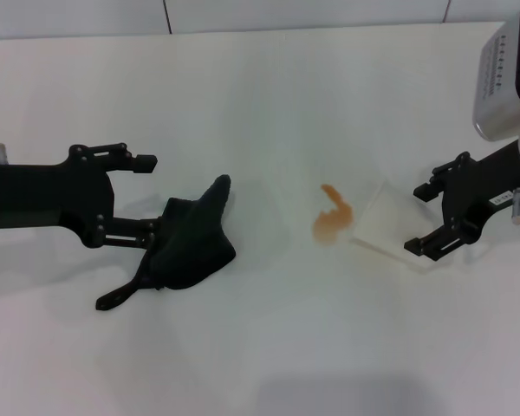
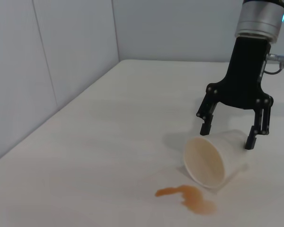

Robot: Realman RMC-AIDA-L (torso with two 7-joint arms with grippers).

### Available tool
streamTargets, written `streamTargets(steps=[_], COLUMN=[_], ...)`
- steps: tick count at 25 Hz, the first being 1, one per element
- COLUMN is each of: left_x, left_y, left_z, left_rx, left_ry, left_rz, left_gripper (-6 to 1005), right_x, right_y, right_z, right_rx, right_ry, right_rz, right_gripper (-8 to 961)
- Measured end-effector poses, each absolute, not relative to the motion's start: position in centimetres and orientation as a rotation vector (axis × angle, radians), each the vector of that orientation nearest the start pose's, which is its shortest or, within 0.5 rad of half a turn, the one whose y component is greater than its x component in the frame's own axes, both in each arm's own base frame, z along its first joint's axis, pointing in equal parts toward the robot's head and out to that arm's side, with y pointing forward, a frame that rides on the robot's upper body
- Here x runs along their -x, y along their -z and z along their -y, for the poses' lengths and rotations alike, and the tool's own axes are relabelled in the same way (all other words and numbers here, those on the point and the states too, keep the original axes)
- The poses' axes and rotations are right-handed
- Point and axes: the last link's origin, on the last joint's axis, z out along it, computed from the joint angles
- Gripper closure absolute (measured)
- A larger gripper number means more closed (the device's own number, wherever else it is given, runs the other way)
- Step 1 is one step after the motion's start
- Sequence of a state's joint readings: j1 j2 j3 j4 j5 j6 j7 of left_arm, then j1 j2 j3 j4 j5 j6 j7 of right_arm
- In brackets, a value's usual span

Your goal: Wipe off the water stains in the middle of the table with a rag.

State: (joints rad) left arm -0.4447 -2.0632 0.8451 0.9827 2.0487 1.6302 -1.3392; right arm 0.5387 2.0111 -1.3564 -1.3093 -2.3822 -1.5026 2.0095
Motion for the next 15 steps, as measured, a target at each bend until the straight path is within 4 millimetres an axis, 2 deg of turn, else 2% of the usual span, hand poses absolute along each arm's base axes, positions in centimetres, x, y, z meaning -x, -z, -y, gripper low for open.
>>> streamTargets(steps=[15], left_x=[25.43], left_y=[-3.33], left_z=[-32.4], left_rx=[2.833], left_ry=[0.395], left_rz=[0.217], left_gripper=[135], right_x=[-20.08], right_y=[-0.45], right_z=[-35.67], right_rx=[2.859], right_ry=[0.408], right_rz=[-0.397], right_gripper=[118])
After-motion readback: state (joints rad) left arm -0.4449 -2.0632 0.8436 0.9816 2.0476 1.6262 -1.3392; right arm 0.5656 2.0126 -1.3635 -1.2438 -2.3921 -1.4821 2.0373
